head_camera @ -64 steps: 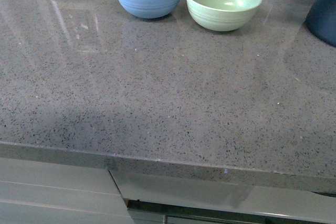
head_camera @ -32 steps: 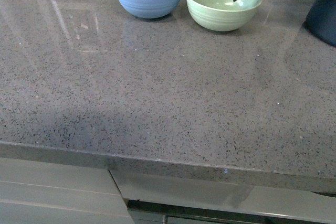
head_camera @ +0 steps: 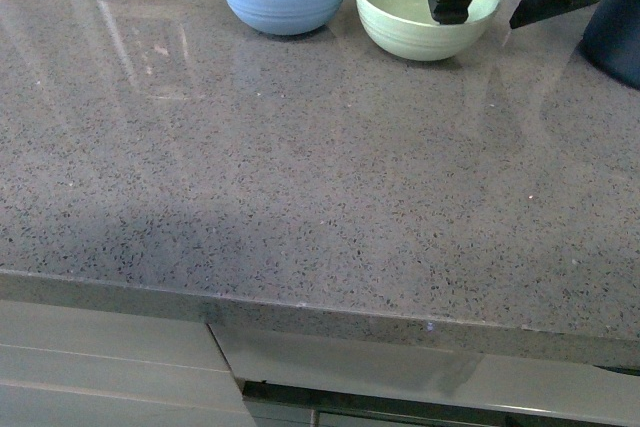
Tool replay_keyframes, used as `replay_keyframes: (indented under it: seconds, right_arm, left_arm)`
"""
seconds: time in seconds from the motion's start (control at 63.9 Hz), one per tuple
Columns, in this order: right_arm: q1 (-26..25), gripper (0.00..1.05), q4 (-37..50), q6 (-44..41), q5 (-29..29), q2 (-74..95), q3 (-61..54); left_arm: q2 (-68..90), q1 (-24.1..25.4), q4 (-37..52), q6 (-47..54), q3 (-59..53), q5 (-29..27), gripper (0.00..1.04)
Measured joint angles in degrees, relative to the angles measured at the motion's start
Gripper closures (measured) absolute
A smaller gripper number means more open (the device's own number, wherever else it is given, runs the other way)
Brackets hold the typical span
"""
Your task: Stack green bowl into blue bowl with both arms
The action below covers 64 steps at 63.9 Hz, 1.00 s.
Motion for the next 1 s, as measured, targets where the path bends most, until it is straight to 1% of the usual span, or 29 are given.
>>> replay_keyframes:
  seconds: [0.203, 0.328, 0.391, 0.438, 0.61, 0.751, 0.876, 1.001]
  right_arm:
    - [0.6, 0.81, 2.0, 4.3, -1.1, -3.8, -5.9]
    - [0.6, 0.96, 2.5, 6.1, -2.4, -6.4, -8.1]
    - [0.6, 1.02, 2.9, 6.8, -2.9, -7.8, -8.7]
    - [0.6, 1.04, 2.8, 6.8, -3.0, -8.7, -8.9]
    - [0.6, 1.04, 1.7, 6.2, -3.2, -9.6, -9.2]
    - [0.3, 1.04, -0.6, 5.4, -3.2, -9.5, -6.6]
    - [0.0, 1.04, -3.1, 4.7, -3.4, -9.1, -1.2]
    - [0.2, 1.04, -7.6, 4.0, -3.7, -6.7, 8.9]
  left_arm:
    - [0.0, 0.0, 0.0, 0.0, 0.0, 0.0, 0.07]
    - [0.0, 0.0, 0.0, 0.0, 0.0, 0.0, 0.07]
    - [0.0, 0.0, 0.0, 0.0, 0.0, 0.0, 0.07]
    - [0.0, 0.0, 0.0, 0.0, 0.0, 0.0, 0.07]
    - [0.0, 0.0, 0.0, 0.0, 0.0, 0.0, 0.07]
    - [0.0, 0.0, 0.0, 0.0, 0.0, 0.0, 0.07]
    - [0.0, 0.0, 0.0, 0.0, 0.0, 0.0, 0.07]
    - [0.0, 0.0, 0.0, 0.0, 0.0, 0.0, 0.07]
